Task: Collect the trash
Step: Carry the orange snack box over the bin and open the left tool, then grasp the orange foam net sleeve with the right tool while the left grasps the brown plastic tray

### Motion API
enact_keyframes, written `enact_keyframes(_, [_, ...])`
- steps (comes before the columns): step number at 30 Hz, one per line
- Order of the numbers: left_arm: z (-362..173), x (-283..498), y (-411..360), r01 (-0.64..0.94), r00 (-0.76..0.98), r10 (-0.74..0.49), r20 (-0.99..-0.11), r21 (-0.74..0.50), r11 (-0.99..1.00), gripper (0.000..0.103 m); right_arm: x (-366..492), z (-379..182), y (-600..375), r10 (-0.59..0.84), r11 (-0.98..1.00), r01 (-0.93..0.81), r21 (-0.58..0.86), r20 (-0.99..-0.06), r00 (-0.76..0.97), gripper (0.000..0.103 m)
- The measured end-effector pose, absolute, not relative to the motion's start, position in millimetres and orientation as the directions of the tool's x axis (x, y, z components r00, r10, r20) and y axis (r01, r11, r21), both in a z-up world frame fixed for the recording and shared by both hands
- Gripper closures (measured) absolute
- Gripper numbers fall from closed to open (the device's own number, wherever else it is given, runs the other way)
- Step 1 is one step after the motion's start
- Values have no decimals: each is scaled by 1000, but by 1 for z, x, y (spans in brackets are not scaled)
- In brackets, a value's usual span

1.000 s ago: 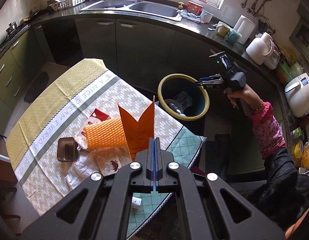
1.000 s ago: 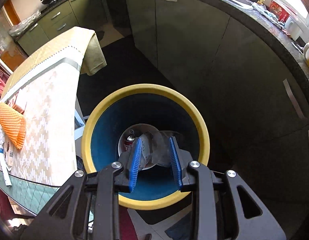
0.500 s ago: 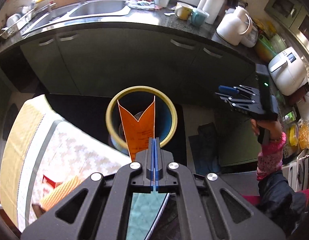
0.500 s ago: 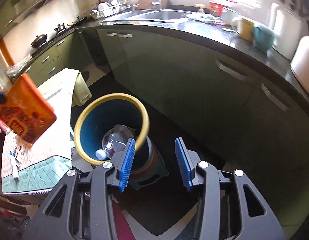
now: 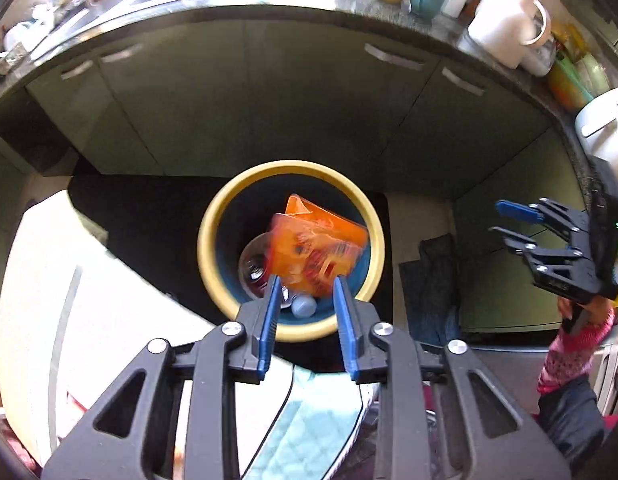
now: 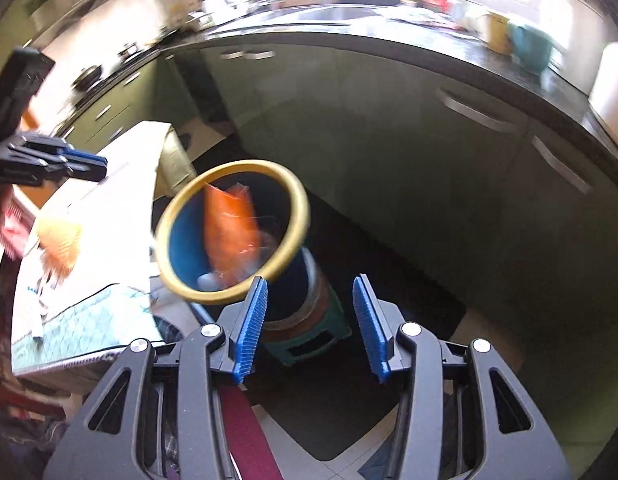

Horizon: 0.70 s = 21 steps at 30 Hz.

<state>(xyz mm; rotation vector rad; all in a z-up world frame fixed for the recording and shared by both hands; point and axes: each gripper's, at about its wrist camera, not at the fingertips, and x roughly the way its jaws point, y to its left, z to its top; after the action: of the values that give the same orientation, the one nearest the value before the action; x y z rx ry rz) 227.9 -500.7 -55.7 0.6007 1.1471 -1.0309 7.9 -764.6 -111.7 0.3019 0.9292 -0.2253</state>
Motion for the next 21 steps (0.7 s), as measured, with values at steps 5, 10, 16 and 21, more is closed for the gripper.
enact_keyframes(5, [-14, 228, -395, 857, 162, -389, -907, -67, 512, 56, 54, -101, -696, 51, 987, 94, 129, -812, 581, 50])
enact_keyframes(10, [3, 241, -267, 739, 270, -324, -907, -20, 673, 49, 118, -94, -614, 141, 989, -118, 91, -828, 543, 46])
enact_keyframes(16, [-37, 285, -163, 558, 299, -150, -942, 45, 828, 50, 183, -74, -515, 230, 948, -309, 76, -836, 498, 46])
enact_keyframes(21, [-85, 324, -141, 564, 237, -118, -964, 38, 825, 55, 216, -66, -461, 259, 916, -395, 67, -851, 458, 46])
